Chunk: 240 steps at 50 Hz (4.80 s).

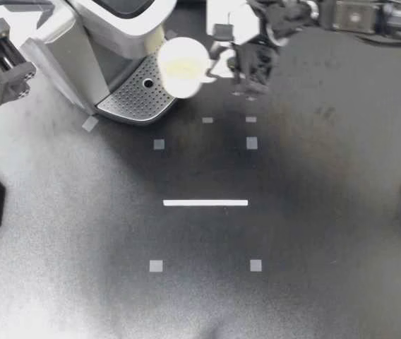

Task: Place the coffee capsule inside the capsule container, then place the cup onto the center of the cup tray.

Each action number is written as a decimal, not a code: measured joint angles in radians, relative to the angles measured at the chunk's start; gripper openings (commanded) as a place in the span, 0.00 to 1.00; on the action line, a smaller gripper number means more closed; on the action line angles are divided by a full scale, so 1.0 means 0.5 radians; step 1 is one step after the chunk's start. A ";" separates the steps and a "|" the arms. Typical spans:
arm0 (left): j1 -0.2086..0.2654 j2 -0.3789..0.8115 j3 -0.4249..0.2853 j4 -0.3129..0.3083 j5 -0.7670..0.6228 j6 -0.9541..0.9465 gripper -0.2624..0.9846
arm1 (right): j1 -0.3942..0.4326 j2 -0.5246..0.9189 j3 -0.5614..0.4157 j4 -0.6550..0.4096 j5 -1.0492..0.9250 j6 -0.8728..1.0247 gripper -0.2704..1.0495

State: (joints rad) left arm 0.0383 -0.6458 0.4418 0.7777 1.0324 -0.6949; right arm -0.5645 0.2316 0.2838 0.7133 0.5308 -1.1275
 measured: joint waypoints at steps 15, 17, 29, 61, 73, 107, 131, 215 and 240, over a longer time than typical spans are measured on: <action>0.000 -0.018 0.028 0.000 0.000 -0.015 0.30 | 0.043 0.175 -0.209 -0.003 0.028 0.003 0.30; 0.000 -0.021 0.028 0.000 0.000 -0.015 0.30 | 0.049 0.196 -0.227 -0.006 0.028 0.003 0.30; 0.000 -0.028 0.034 0.000 0.000 -0.015 0.30 | 0.058 0.261 -0.307 -0.006 0.034 0.006 0.30; 0.000 -0.043 0.055 0.000 0.000 -0.021 0.30 | 0.080 0.322 -0.365 -0.018 0.006 0.086 0.45; 0.000 -0.043 0.058 0.000 0.000 -0.049 0.30 | 0.080 0.322 -0.365 -0.025 0.000 0.098 0.66; 0.295 0.049 0.110 0.034 -0.565 -0.120 0.30 | 0.043 -0.166 0.163 0.015 -0.187 0.101 0.65; 0.614 0.414 -0.380 -0.561 -0.187 0.650 0.30 | 0.043 -0.479 0.515 0.264 -0.187 0.114 0.57; 0.850 0.727 -0.491 -0.798 -0.242 0.896 0.30 | 0.043 -0.512 0.598 0.282 -0.199 0.098 0.57; 0.755 0.804 -0.611 -0.810 -0.227 0.893 0.30 | 0.043 -0.512 0.601 0.285 -0.202 0.098 0.57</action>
State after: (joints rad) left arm 0.4157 -0.2439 0.1365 0.3728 0.9189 -0.2485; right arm -0.5430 -0.0245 0.5844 0.8560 0.4295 -1.0784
